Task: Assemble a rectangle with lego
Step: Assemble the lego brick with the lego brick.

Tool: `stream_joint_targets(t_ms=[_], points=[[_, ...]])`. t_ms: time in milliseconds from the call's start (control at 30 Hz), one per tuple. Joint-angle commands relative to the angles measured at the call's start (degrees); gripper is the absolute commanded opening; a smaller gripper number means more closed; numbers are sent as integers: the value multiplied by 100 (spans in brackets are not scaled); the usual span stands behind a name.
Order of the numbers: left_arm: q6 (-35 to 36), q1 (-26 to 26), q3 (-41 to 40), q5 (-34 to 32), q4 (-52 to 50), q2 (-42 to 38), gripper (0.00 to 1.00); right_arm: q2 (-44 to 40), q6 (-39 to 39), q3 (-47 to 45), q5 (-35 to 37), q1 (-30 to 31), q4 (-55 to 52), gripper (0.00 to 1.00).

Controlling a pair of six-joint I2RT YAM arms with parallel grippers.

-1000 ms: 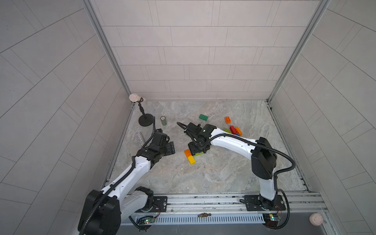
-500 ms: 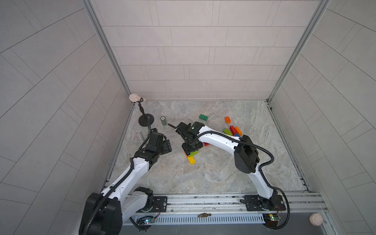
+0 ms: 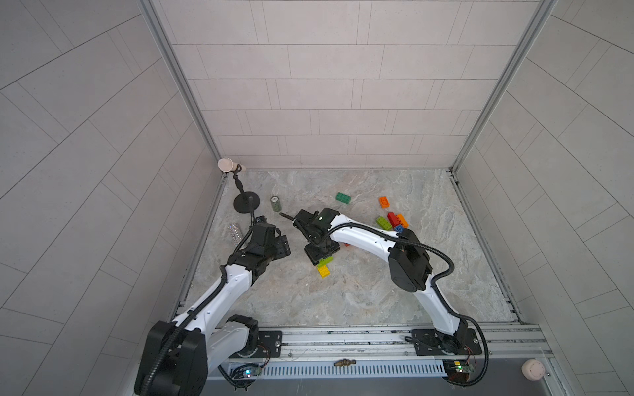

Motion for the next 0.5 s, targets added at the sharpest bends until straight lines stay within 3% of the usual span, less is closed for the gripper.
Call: stream_joint_targets(t_ms=[0, 467], points=[[-77, 42, -54, 20, 64, 17, 81, 73, -29, 56, 96, 27, -62, 14], [-77, 41, -65, 60, 90, 51, 81, 197, 0, 65, 137, 19, -2, 12]])
